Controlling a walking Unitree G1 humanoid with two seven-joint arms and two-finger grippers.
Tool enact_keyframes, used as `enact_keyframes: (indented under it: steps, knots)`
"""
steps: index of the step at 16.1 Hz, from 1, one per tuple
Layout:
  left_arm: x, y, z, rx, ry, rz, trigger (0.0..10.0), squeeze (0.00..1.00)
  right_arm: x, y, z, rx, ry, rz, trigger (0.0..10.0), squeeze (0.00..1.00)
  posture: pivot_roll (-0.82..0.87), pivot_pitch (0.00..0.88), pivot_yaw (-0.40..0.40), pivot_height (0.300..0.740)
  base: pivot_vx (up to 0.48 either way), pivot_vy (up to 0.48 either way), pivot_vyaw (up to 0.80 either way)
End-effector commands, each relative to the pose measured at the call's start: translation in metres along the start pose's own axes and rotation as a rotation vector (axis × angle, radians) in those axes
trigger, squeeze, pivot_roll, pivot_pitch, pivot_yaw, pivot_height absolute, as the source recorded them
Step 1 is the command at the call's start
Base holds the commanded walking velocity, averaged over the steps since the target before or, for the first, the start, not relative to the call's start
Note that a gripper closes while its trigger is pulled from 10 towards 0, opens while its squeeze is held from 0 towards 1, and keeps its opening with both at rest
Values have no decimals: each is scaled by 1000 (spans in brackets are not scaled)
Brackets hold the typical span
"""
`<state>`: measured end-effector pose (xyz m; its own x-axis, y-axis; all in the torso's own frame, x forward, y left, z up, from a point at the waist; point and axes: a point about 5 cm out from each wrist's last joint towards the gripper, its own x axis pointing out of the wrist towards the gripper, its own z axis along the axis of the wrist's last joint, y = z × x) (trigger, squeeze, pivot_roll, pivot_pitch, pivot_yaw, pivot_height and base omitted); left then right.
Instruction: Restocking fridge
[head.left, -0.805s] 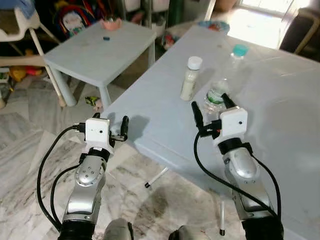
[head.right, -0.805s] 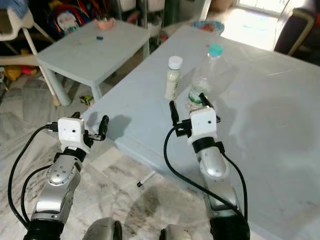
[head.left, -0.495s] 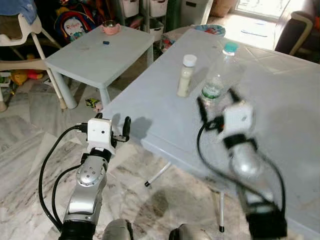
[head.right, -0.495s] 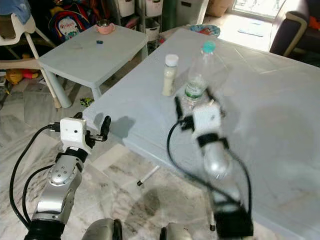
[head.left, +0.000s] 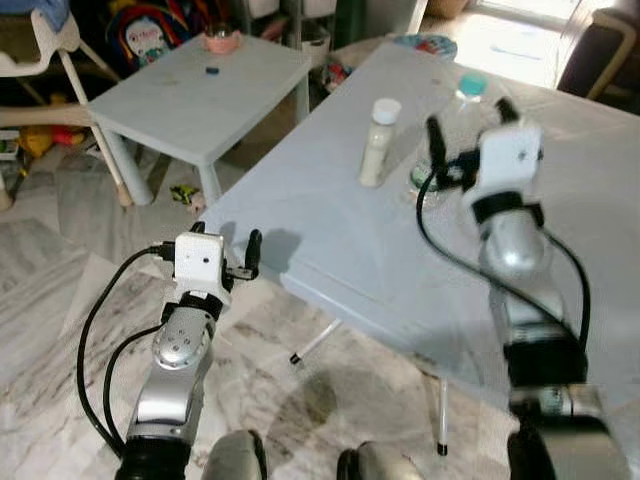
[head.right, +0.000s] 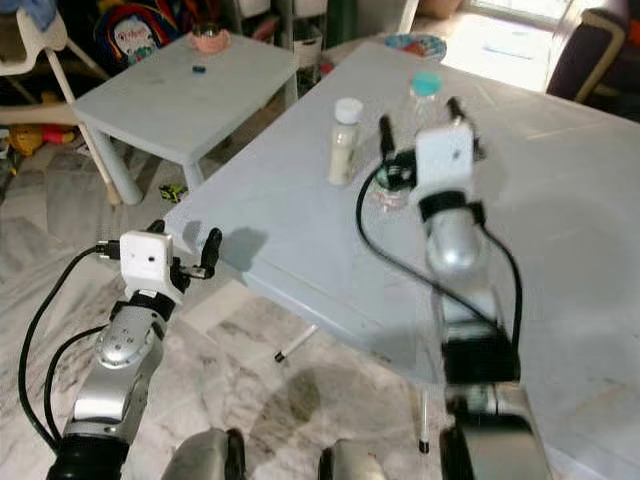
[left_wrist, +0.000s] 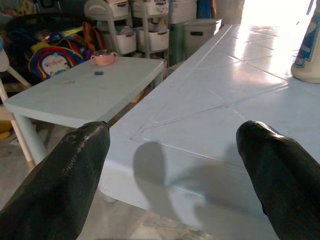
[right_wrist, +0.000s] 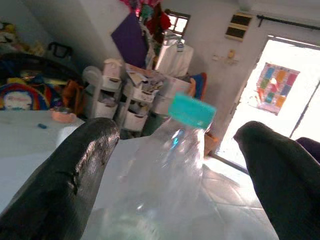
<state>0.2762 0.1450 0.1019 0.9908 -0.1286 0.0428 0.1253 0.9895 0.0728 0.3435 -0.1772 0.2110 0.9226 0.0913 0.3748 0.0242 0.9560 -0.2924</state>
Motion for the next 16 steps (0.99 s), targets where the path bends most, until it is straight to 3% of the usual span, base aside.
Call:
enact_keyframes:
  steps: [1,5,7,8,9,11,13,16]
  knots:
    - [1,0,0,5,5,0,10000,0,5,-8,-1,4,7,-37,10000,0,23,89,-18,740,0,0,0]
    - [2,-2,3,9,1,-16,10000,0,32,-8,10,4,-14,-36,10000,0,36,90,-14,740,0,0,0]
    - [3,-1,3,11,-1,-15,10000,0,36,-7,10,11,-7,-43,10000,0,38,91,-14,740,0,0,0]
    - [4,-1,4,15,-2,-17,10000,0,44,-9,9,34,21,-67,8275,0,40,92,-14,740,0,0,0]
    - [5,-2,4,16,-1,-20,10000,0,48,-9,5,33,62,-79,4667,0,42,93,-13,740,0,0,0]
    - [5,-4,5,16,-1,-26,10000,0,54,-12,0,34,92,-97,1059,0,50,94,-13,740,0,0,0]
    - [5,-4,5,16,-1,-27,10000,0,57,-13,0,55,96,-101,0,0,47,94,-10,740,0,0,0]
    - [6,-5,5,19,-1,-29,10000,0,61,-12,-4,76,136,-102,0,0,51,94,-12,740,0,0,0]
